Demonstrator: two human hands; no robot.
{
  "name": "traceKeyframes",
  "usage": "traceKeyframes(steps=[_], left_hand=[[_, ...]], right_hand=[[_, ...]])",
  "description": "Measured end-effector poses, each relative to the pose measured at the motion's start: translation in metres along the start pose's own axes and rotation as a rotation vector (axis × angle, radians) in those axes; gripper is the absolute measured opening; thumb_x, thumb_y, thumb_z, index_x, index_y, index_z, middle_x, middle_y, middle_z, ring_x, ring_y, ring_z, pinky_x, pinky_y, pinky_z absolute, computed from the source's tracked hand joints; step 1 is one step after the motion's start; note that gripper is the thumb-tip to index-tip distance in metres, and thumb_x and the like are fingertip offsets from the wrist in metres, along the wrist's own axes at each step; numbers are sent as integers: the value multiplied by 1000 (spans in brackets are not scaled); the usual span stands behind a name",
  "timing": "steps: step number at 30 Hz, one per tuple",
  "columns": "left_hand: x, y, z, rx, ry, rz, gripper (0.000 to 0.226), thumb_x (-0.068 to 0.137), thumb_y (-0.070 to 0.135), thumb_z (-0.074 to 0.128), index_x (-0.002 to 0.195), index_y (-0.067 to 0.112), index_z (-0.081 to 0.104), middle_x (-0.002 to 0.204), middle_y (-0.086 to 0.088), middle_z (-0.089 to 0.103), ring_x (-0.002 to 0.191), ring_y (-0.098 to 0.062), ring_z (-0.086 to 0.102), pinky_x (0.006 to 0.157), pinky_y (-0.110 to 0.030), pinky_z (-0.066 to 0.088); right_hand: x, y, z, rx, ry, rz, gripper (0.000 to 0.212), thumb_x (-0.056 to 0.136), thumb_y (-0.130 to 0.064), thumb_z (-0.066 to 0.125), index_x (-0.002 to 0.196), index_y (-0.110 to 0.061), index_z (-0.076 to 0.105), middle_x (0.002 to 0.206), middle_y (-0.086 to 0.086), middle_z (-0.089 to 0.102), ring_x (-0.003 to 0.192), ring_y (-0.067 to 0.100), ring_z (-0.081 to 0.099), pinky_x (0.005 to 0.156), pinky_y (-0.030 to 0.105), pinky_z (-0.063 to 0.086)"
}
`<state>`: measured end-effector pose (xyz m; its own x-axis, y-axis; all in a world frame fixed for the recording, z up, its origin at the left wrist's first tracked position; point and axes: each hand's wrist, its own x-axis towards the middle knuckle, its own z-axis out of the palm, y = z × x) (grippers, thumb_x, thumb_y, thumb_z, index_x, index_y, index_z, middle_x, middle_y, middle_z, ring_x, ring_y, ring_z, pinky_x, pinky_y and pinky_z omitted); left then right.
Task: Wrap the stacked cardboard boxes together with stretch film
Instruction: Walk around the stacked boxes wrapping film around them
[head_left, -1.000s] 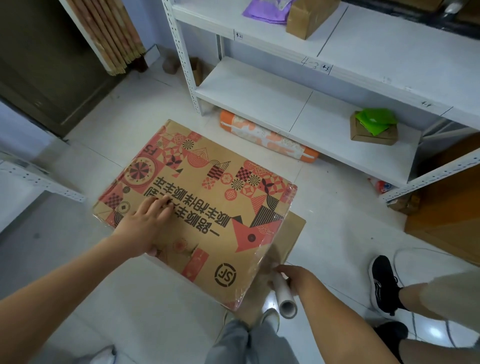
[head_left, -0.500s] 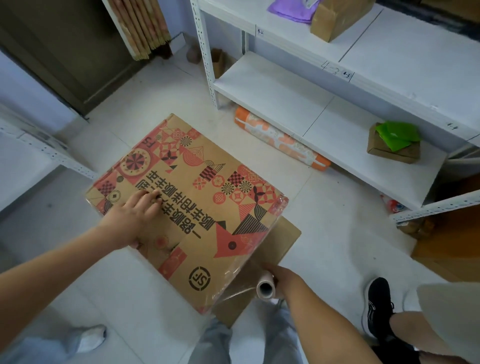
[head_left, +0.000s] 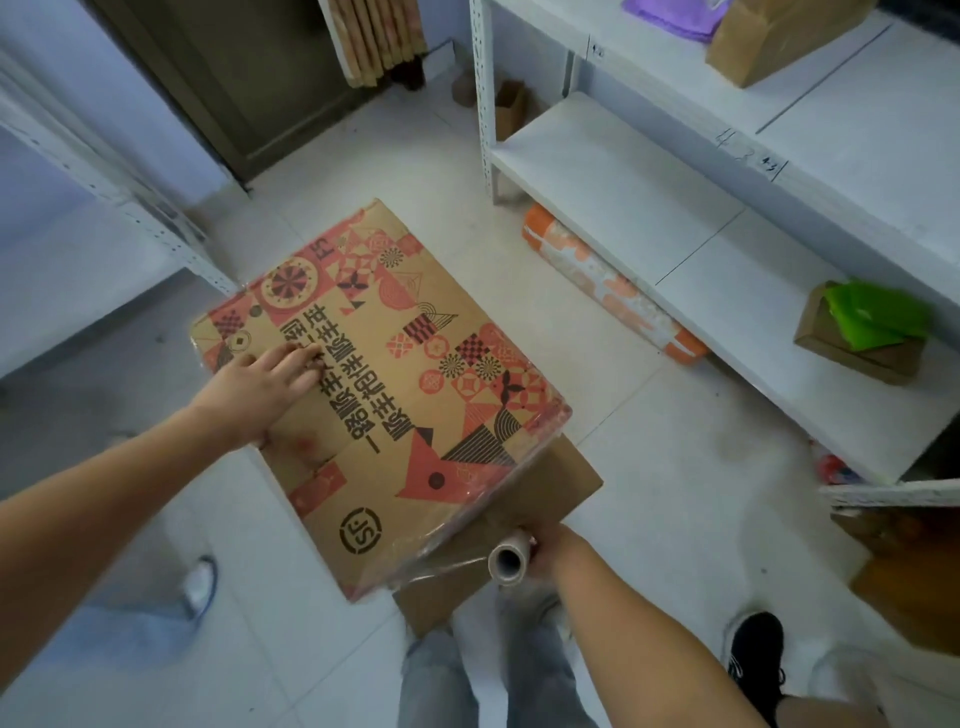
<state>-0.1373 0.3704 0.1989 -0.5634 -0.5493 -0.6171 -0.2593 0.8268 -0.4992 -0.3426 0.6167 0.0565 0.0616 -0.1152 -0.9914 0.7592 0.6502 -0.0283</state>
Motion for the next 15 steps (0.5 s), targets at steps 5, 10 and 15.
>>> traceKeyframes(steps=[5,10,15], left_hand=[[5,1,8,46,-10,-14,103,78,40,69,150,17,-1,158,-8,-5,145,-26,8,111,-33,31],[11,1,12,38,-11,-17,95,82,29,67,150,17,1,158,-7,-5,145,-26,9,112,-35,29],[12,-7,18,-134,-2,13,100,80,19,69,150,16,-3,159,-4,-10,146,-25,6,101,-34,45]], right_hand=[[13,-7,-15,-114,47,-34,26,102,-12,36,84,1,50,76,13,46,67,22,44,70,33,51],[76,-10,-40,-231,89,-104,19,100,-14,39,92,-8,55,95,9,58,77,20,58,59,31,51],[35,-17,-16,-255,43,-62,18,97,-14,48,98,2,55,79,16,60,74,26,53,77,39,52]])
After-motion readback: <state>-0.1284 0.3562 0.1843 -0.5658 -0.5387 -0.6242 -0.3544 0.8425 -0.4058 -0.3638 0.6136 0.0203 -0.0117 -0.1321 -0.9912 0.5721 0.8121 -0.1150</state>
